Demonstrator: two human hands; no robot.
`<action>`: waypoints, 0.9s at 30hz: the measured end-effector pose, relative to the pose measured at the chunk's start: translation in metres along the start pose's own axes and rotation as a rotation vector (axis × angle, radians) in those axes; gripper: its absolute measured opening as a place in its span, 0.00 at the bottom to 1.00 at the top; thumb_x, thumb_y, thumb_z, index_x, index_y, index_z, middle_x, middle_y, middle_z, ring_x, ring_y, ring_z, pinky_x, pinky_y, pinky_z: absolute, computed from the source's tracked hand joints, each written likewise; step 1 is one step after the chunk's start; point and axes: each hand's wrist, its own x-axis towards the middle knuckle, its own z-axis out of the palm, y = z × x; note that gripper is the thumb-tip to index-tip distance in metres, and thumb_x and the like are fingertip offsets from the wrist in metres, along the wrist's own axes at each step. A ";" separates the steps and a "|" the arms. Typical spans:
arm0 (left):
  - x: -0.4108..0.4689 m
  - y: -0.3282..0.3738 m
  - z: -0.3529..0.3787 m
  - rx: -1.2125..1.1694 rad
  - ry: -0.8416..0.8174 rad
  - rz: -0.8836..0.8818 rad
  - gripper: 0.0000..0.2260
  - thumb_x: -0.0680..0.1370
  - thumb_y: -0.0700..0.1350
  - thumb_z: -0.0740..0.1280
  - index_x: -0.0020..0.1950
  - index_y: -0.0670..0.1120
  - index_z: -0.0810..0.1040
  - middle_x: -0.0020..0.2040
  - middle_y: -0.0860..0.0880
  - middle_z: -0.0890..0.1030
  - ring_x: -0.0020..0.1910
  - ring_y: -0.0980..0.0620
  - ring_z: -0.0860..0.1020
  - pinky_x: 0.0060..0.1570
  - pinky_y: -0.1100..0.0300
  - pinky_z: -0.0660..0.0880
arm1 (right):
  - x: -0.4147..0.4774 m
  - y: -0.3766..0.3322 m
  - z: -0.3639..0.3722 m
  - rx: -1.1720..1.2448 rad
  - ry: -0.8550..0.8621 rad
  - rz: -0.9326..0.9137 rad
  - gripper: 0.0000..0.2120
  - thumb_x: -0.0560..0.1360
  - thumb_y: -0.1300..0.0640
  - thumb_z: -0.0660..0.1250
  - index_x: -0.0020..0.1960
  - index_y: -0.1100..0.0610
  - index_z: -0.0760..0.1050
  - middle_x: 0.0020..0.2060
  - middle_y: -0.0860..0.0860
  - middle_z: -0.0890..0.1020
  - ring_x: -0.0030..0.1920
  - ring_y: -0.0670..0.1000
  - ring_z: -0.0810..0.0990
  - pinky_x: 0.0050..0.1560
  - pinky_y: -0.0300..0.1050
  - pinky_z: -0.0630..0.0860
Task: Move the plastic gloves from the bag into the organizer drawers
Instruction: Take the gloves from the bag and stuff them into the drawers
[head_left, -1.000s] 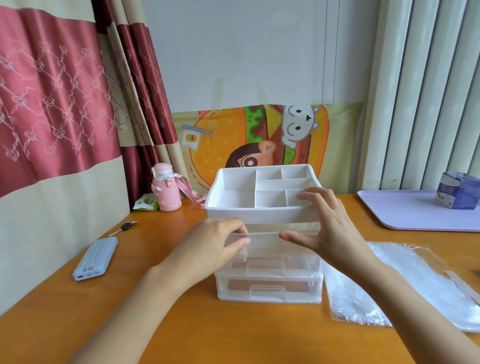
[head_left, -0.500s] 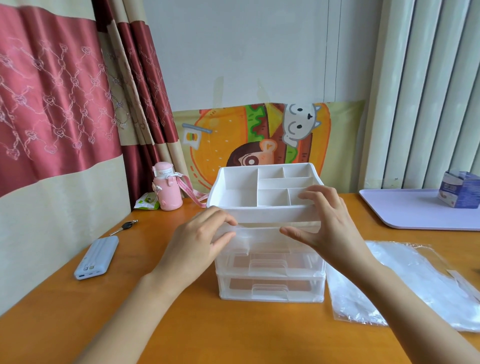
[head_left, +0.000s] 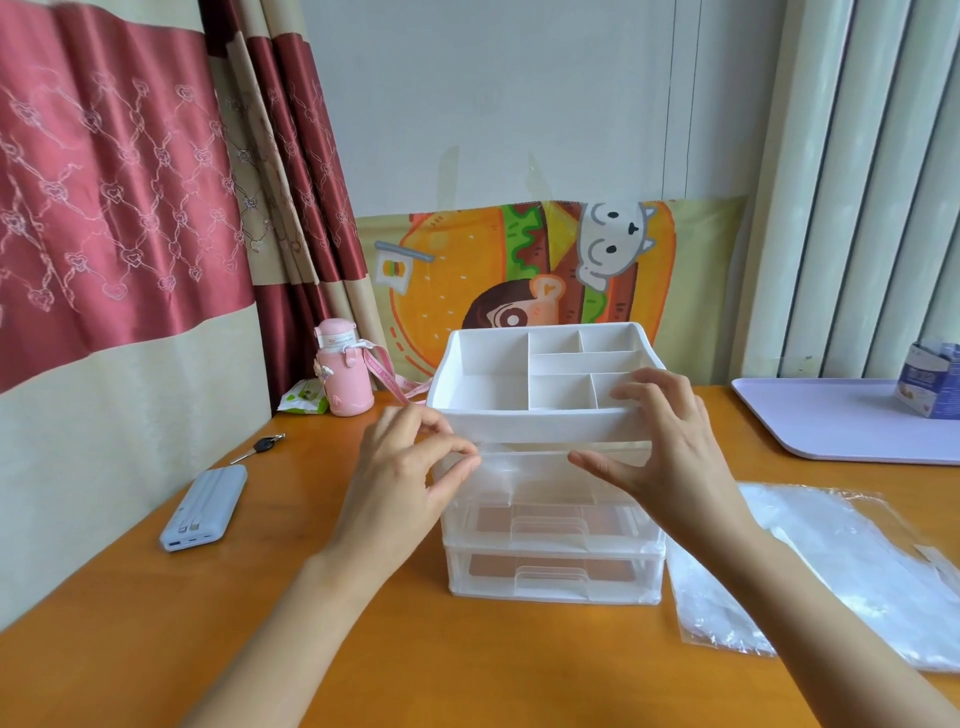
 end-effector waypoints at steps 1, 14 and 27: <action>0.001 0.002 0.002 0.012 0.011 0.003 0.09 0.75 0.51 0.68 0.46 0.49 0.85 0.46 0.54 0.73 0.49 0.53 0.71 0.46 0.53 0.75 | 0.000 0.000 0.000 -0.003 0.001 0.001 0.36 0.64 0.32 0.65 0.60 0.58 0.73 0.61 0.52 0.70 0.59 0.56 0.71 0.57 0.44 0.70; -0.001 0.007 0.010 0.102 0.009 0.079 0.10 0.75 0.51 0.65 0.55 0.50 0.77 0.48 0.53 0.76 0.50 0.53 0.73 0.53 0.58 0.68 | -0.003 -0.002 0.004 -0.045 0.018 0.021 0.35 0.64 0.31 0.64 0.58 0.57 0.73 0.62 0.52 0.70 0.61 0.56 0.70 0.57 0.44 0.70; 0.004 0.018 0.014 0.139 0.078 -0.096 0.13 0.71 0.57 0.70 0.40 0.46 0.81 0.46 0.48 0.75 0.49 0.51 0.70 0.48 0.53 0.73 | -0.002 -0.003 0.004 -0.046 0.019 0.019 0.34 0.64 0.32 0.65 0.58 0.57 0.73 0.61 0.52 0.71 0.60 0.55 0.70 0.56 0.42 0.68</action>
